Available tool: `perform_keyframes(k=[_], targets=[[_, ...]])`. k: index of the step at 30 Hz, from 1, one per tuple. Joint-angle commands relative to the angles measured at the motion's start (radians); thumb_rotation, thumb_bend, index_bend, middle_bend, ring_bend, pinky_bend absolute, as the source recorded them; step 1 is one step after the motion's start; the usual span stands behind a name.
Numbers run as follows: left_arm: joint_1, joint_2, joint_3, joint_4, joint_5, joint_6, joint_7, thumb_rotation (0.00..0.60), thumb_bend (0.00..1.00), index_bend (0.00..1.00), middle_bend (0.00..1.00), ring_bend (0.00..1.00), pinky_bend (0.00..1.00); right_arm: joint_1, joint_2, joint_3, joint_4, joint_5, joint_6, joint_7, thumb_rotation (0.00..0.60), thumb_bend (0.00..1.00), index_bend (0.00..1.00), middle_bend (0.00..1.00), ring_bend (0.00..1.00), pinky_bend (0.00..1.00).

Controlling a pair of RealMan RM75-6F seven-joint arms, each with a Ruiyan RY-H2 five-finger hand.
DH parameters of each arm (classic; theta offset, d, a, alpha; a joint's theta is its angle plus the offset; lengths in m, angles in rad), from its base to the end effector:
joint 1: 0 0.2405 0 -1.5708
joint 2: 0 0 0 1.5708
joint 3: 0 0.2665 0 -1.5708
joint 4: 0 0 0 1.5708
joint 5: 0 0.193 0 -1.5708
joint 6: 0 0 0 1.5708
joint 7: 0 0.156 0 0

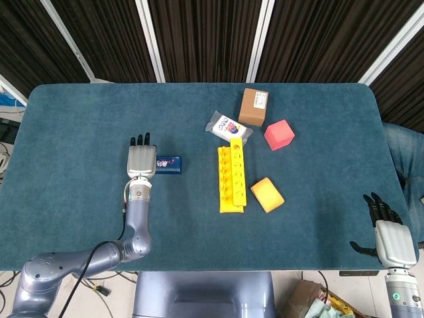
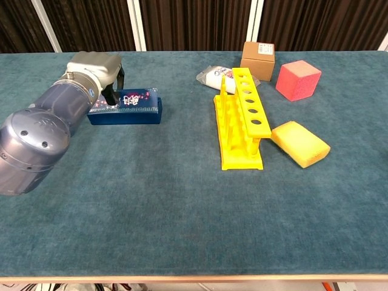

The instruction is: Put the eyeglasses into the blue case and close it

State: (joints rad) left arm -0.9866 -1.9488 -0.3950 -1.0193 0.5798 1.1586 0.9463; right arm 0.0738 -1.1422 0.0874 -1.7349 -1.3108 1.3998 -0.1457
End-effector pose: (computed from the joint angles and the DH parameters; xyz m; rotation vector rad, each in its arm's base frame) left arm -0.1244 0.4273 -0.0498 -1.4891 -0.7934 -0.5489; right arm -0.3189 -0.1915 0.1622 1.2748 -1.0450 0.7782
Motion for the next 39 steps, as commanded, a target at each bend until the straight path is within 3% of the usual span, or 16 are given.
perform_keyframes(k=[1, 16, 22, 29, 39], targets=[[0.001, 0.003, 0.001, -0.001, 0.003, 0.002, 0.006, 0.6, 0.48, 0.0, 0.07, 0.08, 0.14, 0.0, 0.001, 0.0, -0.001, 0.001, -0.001, 0.0, 0.6, 0.16, 0.0, 0.0, 0.12, 0.19], [0.012, 0.036, -0.016, -0.029, 0.033, 0.02, -0.012, 0.6, 0.36, 0.0, 0.03, 0.02, 0.1, 0.001, 0.0, 0.0, -0.002, 0.001, -0.002, 0.002, 0.6, 0.16, 0.0, 0.0, 0.12, 0.19], [0.055, 0.135, 0.006, -0.155, 0.068, 0.015, -0.028, 0.6, 0.3, 0.0, 0.07, 0.02, 0.1, 0.002, 0.001, 0.001, -0.004, 0.005, -0.005, 0.004, 0.6, 0.16, 0.0, 0.0, 0.12, 0.19], [0.086, 0.288, 0.0, -0.358, -0.093, -0.081, 0.042, 0.6, 0.26, 0.03, 0.1, 0.02, 0.1, 0.002, -0.003, -0.001, -0.005, 0.001, -0.001, -0.005, 0.6, 0.16, 0.0, 0.0, 0.12, 0.19], [0.053, 0.329, 0.054, -0.367, -0.196, -0.162, 0.078, 0.6, 0.22, 0.06, 0.12, 0.04, 0.1, 0.002, -0.002, 0.002, -0.006, 0.008, -0.001, -0.006, 0.6, 0.16, 0.01, 0.0, 0.12, 0.19]])
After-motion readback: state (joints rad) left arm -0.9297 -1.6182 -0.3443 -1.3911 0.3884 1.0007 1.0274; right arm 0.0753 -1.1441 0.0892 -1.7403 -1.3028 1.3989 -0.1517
